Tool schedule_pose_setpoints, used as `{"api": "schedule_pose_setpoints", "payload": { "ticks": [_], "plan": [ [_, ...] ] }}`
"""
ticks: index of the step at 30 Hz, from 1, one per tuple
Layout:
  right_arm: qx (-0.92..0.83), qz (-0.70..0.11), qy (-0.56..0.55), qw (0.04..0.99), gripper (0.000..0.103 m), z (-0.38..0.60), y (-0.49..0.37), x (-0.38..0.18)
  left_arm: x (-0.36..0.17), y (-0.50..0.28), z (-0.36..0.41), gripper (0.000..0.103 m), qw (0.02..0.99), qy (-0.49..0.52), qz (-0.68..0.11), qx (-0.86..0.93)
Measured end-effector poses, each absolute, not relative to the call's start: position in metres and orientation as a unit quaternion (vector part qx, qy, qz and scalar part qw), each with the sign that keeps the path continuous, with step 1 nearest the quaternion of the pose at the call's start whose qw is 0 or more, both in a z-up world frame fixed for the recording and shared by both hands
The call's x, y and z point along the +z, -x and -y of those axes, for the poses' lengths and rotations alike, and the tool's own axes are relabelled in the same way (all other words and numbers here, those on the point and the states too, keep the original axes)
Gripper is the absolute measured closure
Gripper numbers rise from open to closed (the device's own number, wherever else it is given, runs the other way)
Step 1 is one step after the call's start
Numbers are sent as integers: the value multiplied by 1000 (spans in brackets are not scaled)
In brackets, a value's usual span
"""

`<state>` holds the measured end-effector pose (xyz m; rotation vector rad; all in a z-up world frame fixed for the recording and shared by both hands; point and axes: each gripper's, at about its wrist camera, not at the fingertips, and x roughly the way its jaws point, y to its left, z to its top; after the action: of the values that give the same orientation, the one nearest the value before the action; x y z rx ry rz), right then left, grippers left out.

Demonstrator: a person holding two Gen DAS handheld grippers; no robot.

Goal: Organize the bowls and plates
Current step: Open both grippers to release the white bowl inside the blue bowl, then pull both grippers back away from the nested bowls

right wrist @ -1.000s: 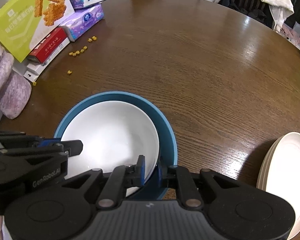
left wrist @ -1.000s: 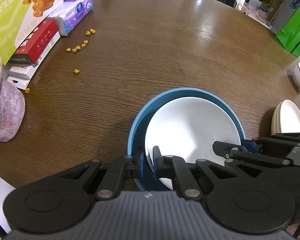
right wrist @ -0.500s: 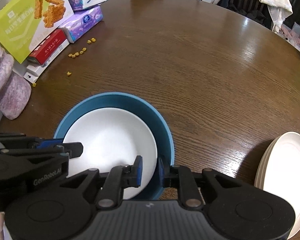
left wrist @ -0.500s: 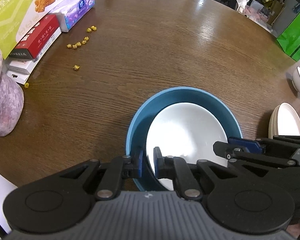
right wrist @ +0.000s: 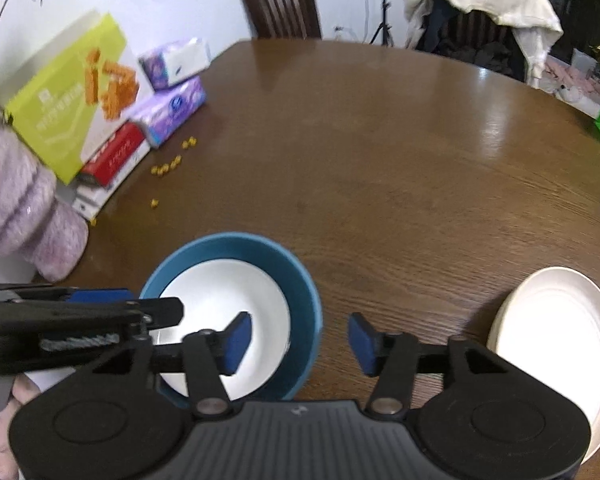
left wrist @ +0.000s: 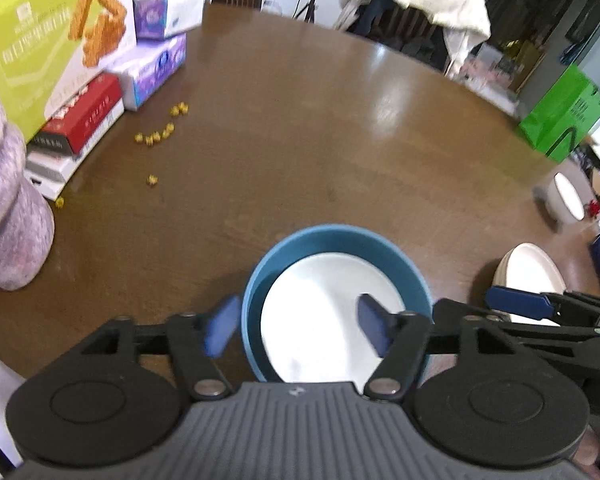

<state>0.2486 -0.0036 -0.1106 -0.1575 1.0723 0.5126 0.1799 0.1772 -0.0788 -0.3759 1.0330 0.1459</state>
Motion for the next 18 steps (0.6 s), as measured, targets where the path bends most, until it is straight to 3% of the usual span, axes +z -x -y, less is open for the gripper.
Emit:
{"api": "schedule_pose_setpoints", "payload": {
  "ticks": [3,5,9,13,18],
  "plan": [
    [230,-490,59,839,27,21,-246,-103,-74,-174,-177,5,860,175,-476,60],
    [214,-486,54,846,17,32,-245,-101,-73,-172,-177,4,863,173,-472,51],
    [183,-487,36,853,16,57,-245,-97,-71,-163,-177,0,871,174,-457,35],
    [158,-486,14,859,4,80,-238,-93,-65,-154,-174,0,878,175,-444,27],
    [131,-481,-15,867,0,104,-219,-84,-60,-145,-168,0,887,171,-429,24]
  ]
}}
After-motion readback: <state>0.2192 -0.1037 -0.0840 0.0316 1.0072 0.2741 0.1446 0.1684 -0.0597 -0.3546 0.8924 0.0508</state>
